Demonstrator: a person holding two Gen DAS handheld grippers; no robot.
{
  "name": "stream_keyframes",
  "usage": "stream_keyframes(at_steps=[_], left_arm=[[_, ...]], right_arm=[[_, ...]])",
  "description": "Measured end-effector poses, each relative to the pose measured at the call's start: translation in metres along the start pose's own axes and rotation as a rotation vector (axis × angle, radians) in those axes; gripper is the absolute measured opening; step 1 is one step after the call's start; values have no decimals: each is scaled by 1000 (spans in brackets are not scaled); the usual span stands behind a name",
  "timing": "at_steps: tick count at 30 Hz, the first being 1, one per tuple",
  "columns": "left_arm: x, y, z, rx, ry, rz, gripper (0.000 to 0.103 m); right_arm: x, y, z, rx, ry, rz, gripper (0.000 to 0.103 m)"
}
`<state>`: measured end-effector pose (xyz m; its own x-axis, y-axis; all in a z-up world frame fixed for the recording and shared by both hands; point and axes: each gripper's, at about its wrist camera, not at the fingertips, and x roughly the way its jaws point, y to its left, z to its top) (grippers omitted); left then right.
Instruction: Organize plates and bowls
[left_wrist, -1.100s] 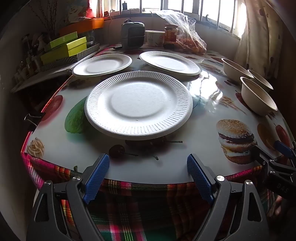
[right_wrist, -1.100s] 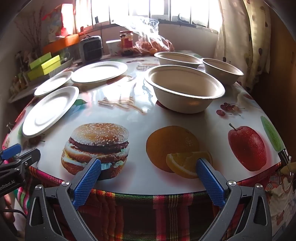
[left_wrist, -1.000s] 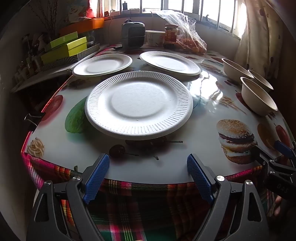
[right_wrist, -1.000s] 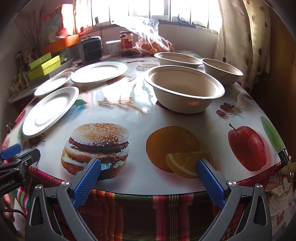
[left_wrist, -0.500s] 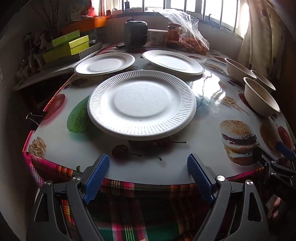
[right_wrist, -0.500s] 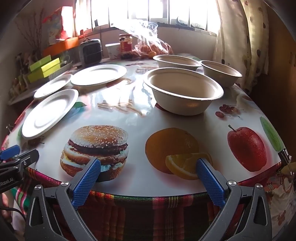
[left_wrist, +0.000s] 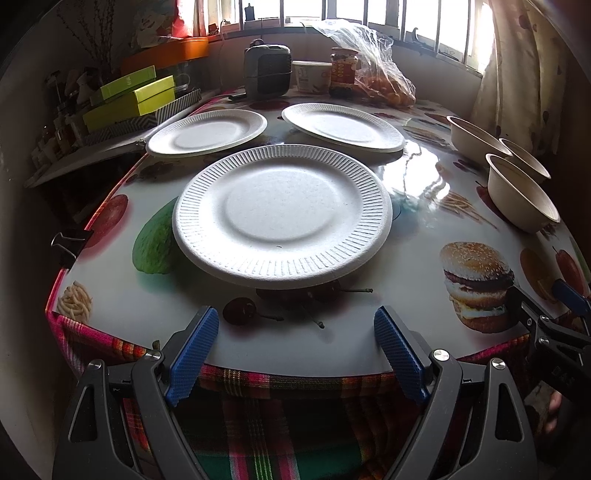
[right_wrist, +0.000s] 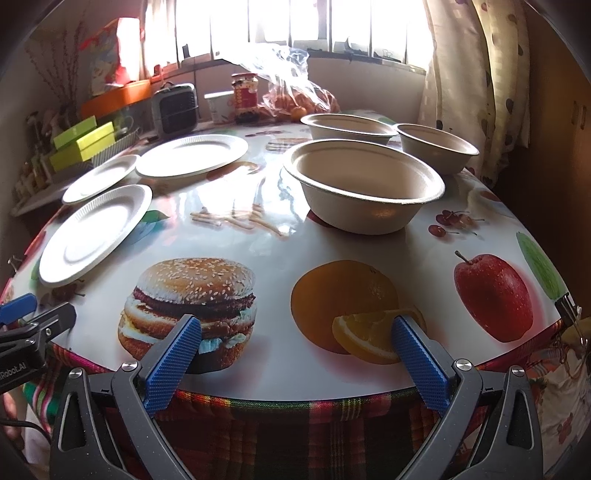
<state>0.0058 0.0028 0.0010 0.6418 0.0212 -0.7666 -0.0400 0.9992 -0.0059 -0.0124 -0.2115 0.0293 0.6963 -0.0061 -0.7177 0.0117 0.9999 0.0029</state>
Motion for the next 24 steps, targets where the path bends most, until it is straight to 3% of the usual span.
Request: stream_keyframes(at_steps=[24], left_arm=[[2,-1,3,28,-10,-21,87]], right_arm=[[7,6,6,5,-6,-7,103]])
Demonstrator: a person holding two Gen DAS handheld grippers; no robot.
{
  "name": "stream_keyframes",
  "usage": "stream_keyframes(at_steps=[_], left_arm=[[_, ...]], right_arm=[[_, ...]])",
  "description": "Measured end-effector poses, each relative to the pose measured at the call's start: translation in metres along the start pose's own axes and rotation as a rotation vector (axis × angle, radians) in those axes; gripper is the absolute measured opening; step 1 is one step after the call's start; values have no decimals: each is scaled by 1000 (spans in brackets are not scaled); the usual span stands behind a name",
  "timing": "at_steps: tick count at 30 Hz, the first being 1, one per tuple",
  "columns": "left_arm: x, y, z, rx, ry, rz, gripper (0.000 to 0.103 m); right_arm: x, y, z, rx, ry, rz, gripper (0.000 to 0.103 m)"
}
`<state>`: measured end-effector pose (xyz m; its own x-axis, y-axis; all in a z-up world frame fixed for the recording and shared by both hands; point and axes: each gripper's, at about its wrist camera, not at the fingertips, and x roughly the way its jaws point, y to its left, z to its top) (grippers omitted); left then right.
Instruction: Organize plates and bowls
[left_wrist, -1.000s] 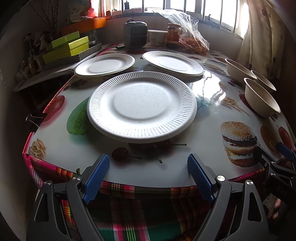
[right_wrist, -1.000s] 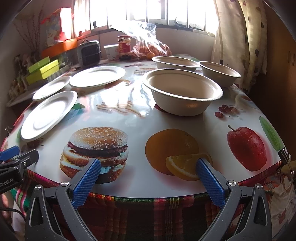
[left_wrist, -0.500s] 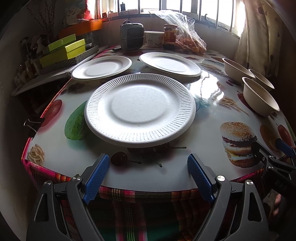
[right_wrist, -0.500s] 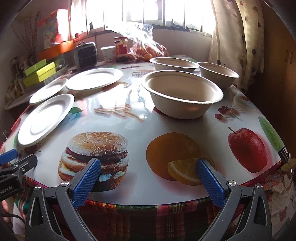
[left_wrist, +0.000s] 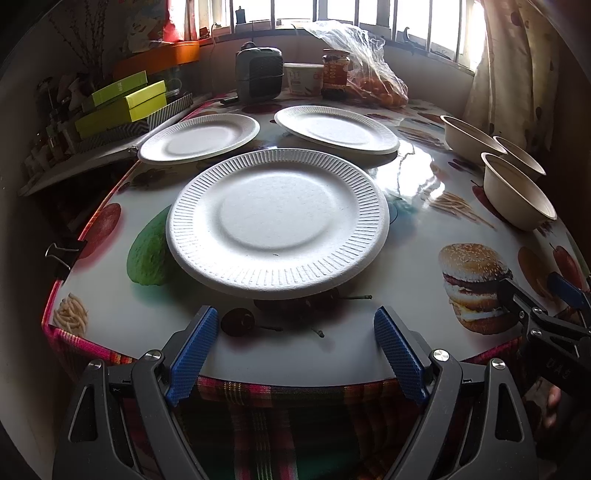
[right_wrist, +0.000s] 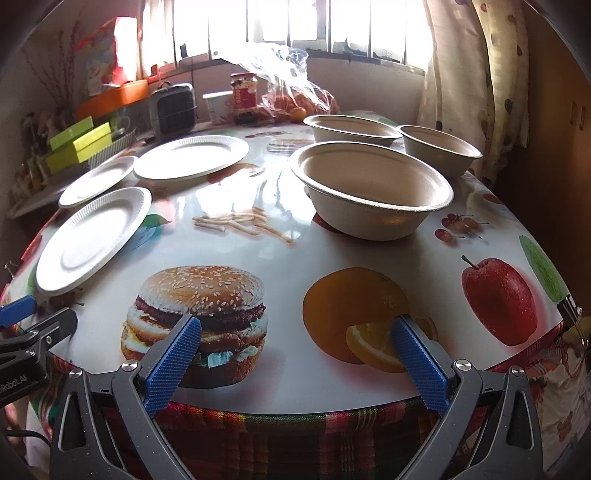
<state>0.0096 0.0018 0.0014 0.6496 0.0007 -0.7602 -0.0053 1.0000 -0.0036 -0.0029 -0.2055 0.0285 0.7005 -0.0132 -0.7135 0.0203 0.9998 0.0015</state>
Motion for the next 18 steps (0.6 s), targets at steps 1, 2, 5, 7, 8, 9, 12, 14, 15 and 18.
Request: stream_keyframes(at_steps=[1,2,5,7,8,9,12,14,15,18], left_arm=[[0,0,-1,0,0,-2,87],[-1,1,-1,-2,0,-1,87],[-2,2,-2,-10,0,1,87],[-4,2,-3,-10,-5,3,87],[-5,2,-3,-8,-8,3,87],[-7,1,-3,-6,-13,1,87],[-9,-1,-3,1,-22,-3,87],[-10,-1,-2,4,-23,-3,87],[-10,-2,-1,4,-23,-3,87],[-11,-2,0,1,-29,-2,87]], right_arm=[[0,1,-1,0,-2,2,103],[-1,1,-1,-1,-3,2,103],[-3,3,-3,-6,-5,6,103],[-4,3,-5,-7,-7,9,103],[-4,3,-5,-7,-8,11,103],[-5,3,-6,-8,-8,13,103],[-6,4,-6,-8,-10,12,103],[-6,4,-6,-12,-13,15,103],[-6,5,-7,-14,-14,19,103],[-8,6,-7,-18,-21,25,103]])
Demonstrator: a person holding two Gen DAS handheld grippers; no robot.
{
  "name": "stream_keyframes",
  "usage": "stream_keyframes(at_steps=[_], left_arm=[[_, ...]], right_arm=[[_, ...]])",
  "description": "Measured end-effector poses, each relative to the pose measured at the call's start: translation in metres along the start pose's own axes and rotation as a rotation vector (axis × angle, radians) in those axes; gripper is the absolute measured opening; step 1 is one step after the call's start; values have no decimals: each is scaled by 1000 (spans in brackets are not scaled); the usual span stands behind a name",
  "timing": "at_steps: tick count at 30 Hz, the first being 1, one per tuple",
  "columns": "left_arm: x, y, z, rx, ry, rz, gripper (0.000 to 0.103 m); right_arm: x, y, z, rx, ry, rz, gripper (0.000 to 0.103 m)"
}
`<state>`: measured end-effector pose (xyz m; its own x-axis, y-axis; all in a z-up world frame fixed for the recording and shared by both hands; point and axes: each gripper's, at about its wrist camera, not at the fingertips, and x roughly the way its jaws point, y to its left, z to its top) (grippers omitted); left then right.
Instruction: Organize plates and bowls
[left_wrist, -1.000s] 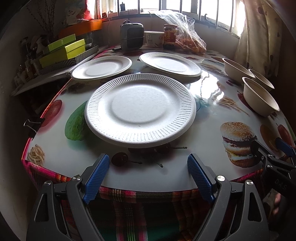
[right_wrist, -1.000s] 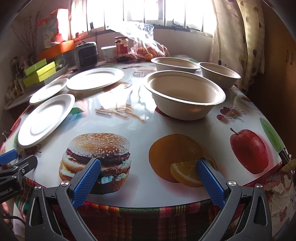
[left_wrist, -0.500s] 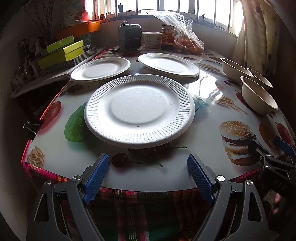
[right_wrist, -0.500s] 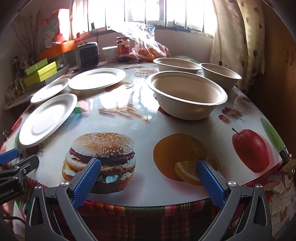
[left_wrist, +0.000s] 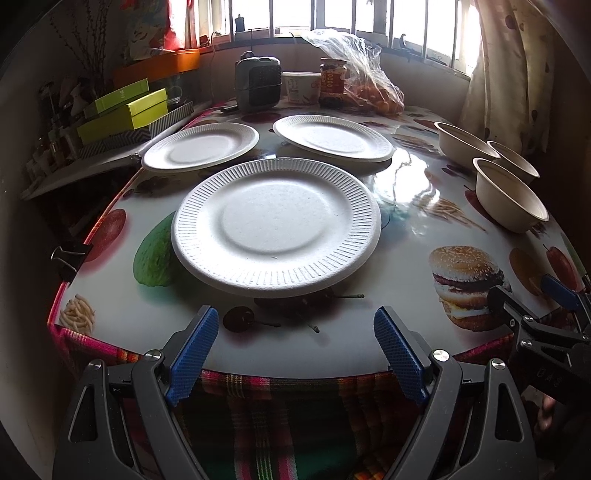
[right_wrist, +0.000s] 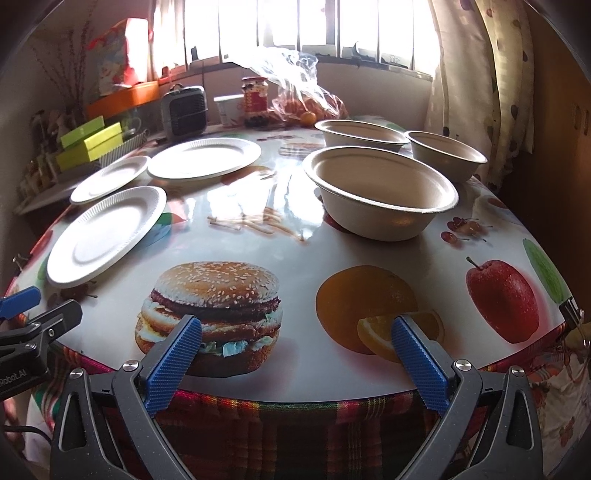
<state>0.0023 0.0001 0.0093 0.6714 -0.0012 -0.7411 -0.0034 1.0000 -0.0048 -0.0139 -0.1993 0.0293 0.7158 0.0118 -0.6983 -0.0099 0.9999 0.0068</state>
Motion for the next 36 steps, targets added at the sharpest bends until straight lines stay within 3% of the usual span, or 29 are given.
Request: stream_keyframes(at_steps=[36], left_arm=[[-8,4,9,9,-33,-1,87]], right_arm=[[-12,4,11,-22,-66,18,103]])
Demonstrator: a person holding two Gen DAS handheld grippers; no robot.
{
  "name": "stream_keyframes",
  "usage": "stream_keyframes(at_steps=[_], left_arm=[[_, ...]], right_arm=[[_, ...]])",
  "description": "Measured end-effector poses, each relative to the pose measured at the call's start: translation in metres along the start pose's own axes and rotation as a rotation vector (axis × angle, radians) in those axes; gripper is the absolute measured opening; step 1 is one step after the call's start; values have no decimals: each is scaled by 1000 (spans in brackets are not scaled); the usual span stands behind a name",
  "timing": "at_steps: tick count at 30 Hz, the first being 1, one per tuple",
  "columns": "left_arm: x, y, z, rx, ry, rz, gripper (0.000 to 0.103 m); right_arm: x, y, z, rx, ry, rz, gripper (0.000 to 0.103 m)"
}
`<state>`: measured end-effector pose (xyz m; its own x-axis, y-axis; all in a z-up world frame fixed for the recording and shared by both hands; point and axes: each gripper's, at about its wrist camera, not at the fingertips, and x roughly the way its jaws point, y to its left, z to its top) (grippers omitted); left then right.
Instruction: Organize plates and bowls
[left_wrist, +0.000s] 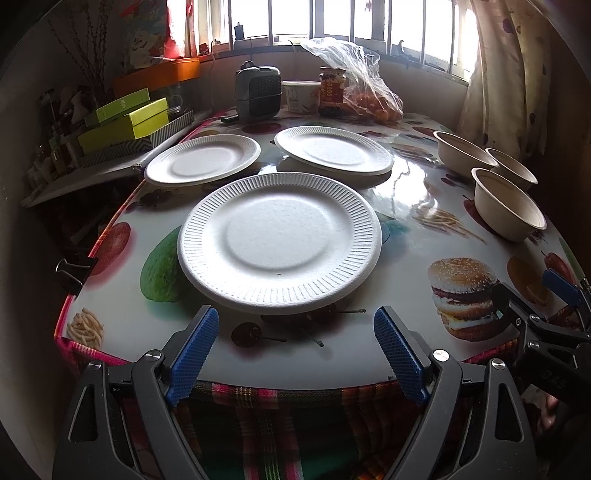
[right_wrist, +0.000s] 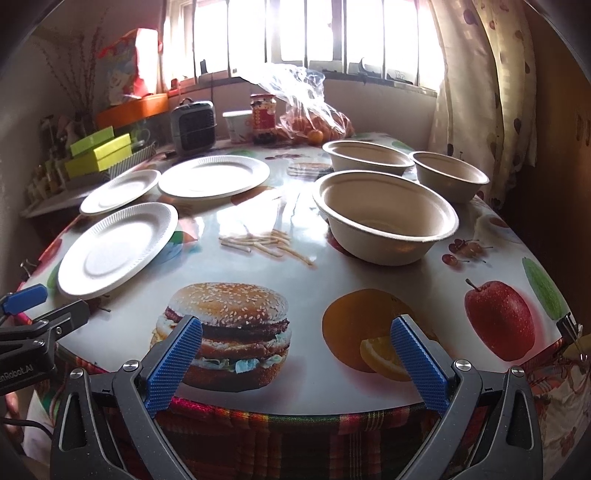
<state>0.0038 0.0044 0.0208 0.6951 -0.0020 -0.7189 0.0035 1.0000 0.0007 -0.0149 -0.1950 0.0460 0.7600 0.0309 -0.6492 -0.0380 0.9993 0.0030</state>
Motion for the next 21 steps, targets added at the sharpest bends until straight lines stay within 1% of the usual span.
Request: stream_keyframes(at_steps=[5,7,13,18,21], left_arm=[[-8,5,13,-6,-24,-9,87],[-10,8,21,-14,-32,-17,87],[-8,22,53,-62,-13,-79,87],[-2,30,81,-60,-25,-73,87],[3,34,98,-61,-30,-85,86]], right_arm=[[-6,8,14,-31,-43,29,103],[-6,12,22,-42,-46,62,103],[1,19,57,-46,-62,133,103],[11,22,87,-36,-76,148,103],[17,26,105,-45,-82,150,103]])
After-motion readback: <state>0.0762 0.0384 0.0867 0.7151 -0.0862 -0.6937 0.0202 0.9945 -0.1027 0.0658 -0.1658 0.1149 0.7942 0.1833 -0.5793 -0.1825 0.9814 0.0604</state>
